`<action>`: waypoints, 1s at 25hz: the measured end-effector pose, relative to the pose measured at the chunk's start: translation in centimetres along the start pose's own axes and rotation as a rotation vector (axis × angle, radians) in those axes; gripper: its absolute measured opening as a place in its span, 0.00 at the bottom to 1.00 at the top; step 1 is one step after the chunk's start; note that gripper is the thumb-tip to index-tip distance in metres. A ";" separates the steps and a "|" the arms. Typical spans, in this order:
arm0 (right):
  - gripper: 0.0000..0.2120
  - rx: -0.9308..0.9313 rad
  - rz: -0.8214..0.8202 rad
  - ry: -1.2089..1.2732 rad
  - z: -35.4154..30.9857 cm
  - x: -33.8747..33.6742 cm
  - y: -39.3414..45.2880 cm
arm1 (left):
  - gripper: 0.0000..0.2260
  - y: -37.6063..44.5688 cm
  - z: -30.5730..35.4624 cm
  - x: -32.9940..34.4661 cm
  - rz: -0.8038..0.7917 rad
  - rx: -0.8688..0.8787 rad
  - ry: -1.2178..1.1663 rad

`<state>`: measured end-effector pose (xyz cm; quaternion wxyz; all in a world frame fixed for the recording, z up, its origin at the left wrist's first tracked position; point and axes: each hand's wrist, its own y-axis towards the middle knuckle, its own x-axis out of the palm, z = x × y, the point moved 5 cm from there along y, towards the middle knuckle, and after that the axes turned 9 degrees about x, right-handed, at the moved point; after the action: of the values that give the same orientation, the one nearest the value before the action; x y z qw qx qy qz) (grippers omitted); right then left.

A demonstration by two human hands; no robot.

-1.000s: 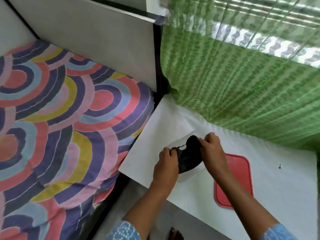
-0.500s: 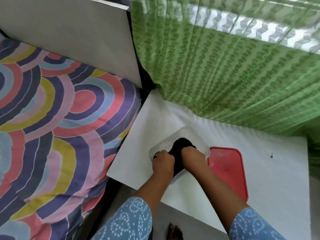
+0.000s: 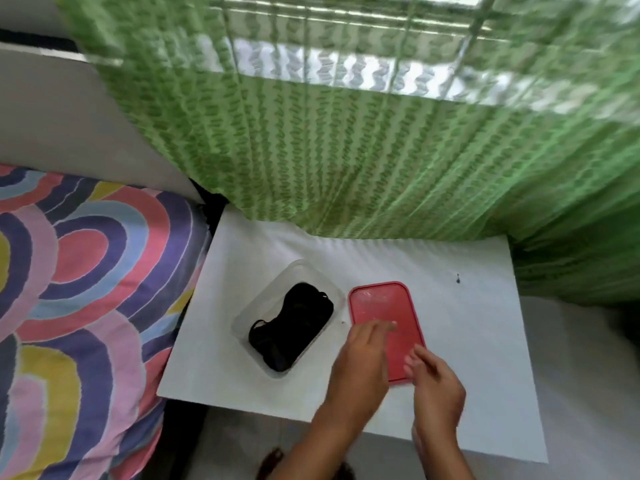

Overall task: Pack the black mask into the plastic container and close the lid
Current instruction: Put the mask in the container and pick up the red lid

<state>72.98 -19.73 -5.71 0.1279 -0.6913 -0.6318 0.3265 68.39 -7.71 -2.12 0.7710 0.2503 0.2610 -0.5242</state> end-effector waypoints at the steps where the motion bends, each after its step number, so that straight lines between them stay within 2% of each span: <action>1: 0.14 0.194 0.020 0.199 1.7 -0.5 0.2 | 0.23 1.0 -0.1 1.9 -0.089 -0.005 0.015; 2: 0.15 0.334 0.034 0.326 3.1 -0.7 0.2 | 0.25 2.2 -0.5 3.5 -0.168 -0.015 0.059; 4: 0.17 0.475 0.073 0.407 4.9 -0.4 0.4 | 0.26 4.6 -2.1 5.6 -0.288 -0.007 0.193; 7: 0.17 0.542 0.117 0.419 6.1 0.0 1.4 | 0.26 7.4 -4.8 7.5 -0.391 0.050 0.368; 10: 0.15 0.579 0.110 0.401 7.0 0.2 2.8 | 0.26 8.7 -7.7 8.2 -0.437 -0.005 0.503; 14: 0.13 0.601 0.103 0.438 7.7 0.0 3.6 | 0.28 8.9 -8.2 8.5 -0.472 -0.034 0.560; 16: 0.13 0.613 0.122 0.464 7.4 -0.5 3.6 | 0.28 8.8 -6.9 7.7 -0.408 -0.047 0.513; 17: 0.17 0.600 0.126 0.479 7.0 -1.1 3.7 | 0.27 8.7 -6.0 6.9 -0.338 -0.049 0.466; 19: 0.25 0.540 0.133 0.528 5.5 -2.7 3.6 | 0.22 8.0 -3.4 4.0 -0.138 -0.010 0.326; 21: 0.27 0.451 0.108 0.571 3.5 -4.7 3.3 | 0.16 6.6 -0.8 -0.1 0.056 0.049 0.144; 23: 0.20 0.328 0.010 0.588 0.7 -5.7 2.7 | 0.11 4.5 1.0 -4.6 0.218 0.115 0.038; 25: 0.10 0.237 -0.154 0.563 -1.8 -4.5 2.0 | 0.06 1.3 0.9 -8.6 0.402 0.056 -0.058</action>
<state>75.71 -23.94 -4.23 0.4020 -0.6849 -0.5797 0.1827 67.08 -2.05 4.45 0.8601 0.3036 0.1689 -0.3737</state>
